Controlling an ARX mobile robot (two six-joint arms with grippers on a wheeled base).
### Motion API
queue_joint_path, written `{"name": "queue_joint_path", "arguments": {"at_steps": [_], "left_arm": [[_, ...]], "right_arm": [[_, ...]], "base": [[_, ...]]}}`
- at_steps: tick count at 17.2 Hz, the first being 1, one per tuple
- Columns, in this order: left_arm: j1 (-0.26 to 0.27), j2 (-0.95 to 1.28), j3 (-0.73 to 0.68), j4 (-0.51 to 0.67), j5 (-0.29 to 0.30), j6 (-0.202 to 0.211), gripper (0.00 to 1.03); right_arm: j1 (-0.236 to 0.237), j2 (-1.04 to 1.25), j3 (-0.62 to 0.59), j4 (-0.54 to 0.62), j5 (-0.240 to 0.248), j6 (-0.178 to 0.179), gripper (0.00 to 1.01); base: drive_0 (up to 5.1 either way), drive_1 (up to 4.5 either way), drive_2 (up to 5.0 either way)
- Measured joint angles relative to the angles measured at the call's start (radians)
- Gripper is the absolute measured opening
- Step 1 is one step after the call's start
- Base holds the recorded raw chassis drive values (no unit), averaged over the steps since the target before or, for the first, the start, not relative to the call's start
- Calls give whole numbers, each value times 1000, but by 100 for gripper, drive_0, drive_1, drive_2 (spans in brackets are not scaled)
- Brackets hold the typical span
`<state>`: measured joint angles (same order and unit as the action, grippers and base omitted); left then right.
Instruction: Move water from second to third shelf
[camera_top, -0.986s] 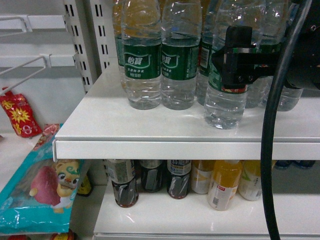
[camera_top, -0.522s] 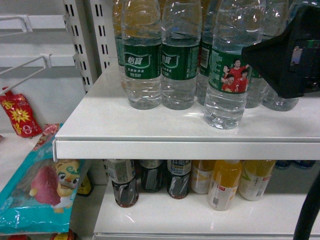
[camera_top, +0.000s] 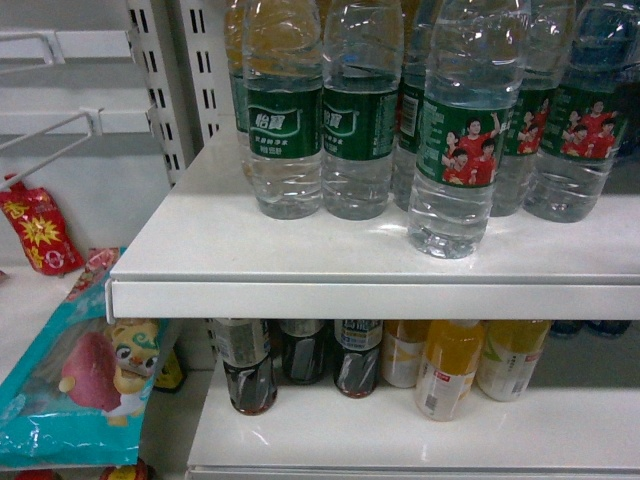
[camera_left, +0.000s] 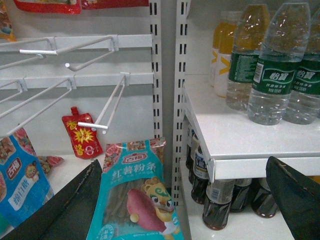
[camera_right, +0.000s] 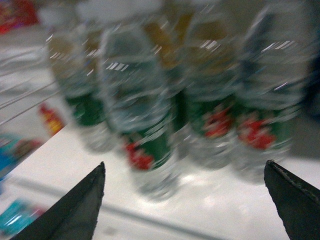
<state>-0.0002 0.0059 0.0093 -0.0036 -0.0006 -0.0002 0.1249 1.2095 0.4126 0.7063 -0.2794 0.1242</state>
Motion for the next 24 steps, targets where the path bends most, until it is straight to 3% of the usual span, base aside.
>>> {"name": "queue_joint_path", "arguments": {"at_steps": [1,3,4,6,7,8,10,11,18,19,24], "left_arm": [[0,0,0,0,0,0,98],[0,0,0,0,0,0,98],[0,0,0,0,0,0,98],[0,0,0,0,0,0,98],[0,0,0,0,1,0,98],[0,0,0,0,0,0,98],[0,0,0,0,0,0,98],[0,0,0,0,0,0,98],[0,0,0,0,0,0,98],[0,0,0,0,0,0,98],[0,0,0,0,0,0,98]], "right_arm": [[13,-12,-35,77,124,-28,89],[3,-72,-103,108,282,-74,76],[-23,-124,-145,91,345,-92,67],[-62,-195,-188,60,352,-100,54],[-107,-257,-216,19,299,-106,44],[-122,-311,-237,-21,290,-110,35],[-125,-501,-298,-126,278,-118,8],[-126,-534,-305,-133,280,-122,2],[-125,-724,-367,-266,280,-121,2],[-125,-735,-384,-239,280,-121,2],[-125,-866,-401,-365,280,-122,2]], "base": [[0,0,0],[0,0,0],[0,0,0],[0,0,0],[0,0,0],[0,0,0],[0,0,0],[0,0,0],[0,0,0],[0,0,0],[0,0,0]]}}
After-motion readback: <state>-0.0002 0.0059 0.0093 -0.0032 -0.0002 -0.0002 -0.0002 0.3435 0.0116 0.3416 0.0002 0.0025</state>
